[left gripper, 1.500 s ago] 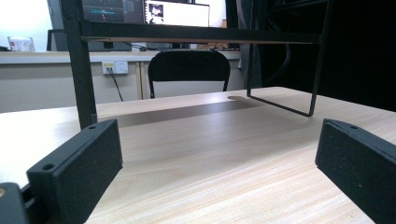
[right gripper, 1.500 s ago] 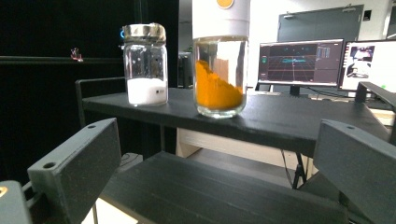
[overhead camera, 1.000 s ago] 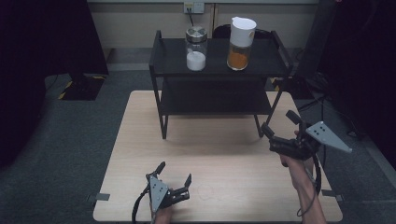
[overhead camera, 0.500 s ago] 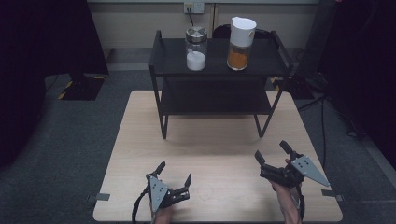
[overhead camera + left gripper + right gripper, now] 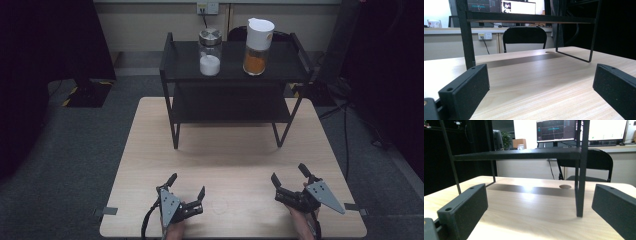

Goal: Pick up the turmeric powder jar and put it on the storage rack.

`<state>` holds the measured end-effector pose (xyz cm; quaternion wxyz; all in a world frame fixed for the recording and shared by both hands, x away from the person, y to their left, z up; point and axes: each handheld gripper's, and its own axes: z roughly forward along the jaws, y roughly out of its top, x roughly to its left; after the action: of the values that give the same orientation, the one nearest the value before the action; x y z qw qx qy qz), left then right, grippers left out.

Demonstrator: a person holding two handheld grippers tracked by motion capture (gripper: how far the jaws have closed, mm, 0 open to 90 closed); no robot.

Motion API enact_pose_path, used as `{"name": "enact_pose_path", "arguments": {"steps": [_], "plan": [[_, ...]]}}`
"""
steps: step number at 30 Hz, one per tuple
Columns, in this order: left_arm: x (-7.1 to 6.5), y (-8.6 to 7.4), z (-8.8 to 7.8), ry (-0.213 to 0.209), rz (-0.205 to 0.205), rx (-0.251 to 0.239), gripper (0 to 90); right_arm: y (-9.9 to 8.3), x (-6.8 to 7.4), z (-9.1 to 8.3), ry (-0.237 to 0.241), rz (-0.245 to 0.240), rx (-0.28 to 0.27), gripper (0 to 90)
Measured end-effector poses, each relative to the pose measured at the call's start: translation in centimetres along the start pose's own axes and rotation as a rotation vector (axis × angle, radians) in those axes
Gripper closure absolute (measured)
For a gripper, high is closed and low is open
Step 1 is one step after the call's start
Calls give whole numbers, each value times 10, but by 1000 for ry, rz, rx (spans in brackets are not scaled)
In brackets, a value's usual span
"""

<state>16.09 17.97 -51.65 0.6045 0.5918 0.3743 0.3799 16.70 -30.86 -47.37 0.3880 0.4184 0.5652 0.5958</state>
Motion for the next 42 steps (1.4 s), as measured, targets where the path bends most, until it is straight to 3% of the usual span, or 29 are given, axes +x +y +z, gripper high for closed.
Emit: {"name": "enact_pose_path", "arguments": {"steps": [8, 16, 42], "plan": [[-1, 0, 0, 6, 0, 1, 0, -17, 7, -6, -53, -20, -26, 0], [-3, 0, 0, 17, 1, 1, 0, -27, 15, -4, -84, -60, -13, 0], [-2, 0, 0, 15, 0, 1, 0, -40, 20, -5, -102, -55, 1, 0]]}}
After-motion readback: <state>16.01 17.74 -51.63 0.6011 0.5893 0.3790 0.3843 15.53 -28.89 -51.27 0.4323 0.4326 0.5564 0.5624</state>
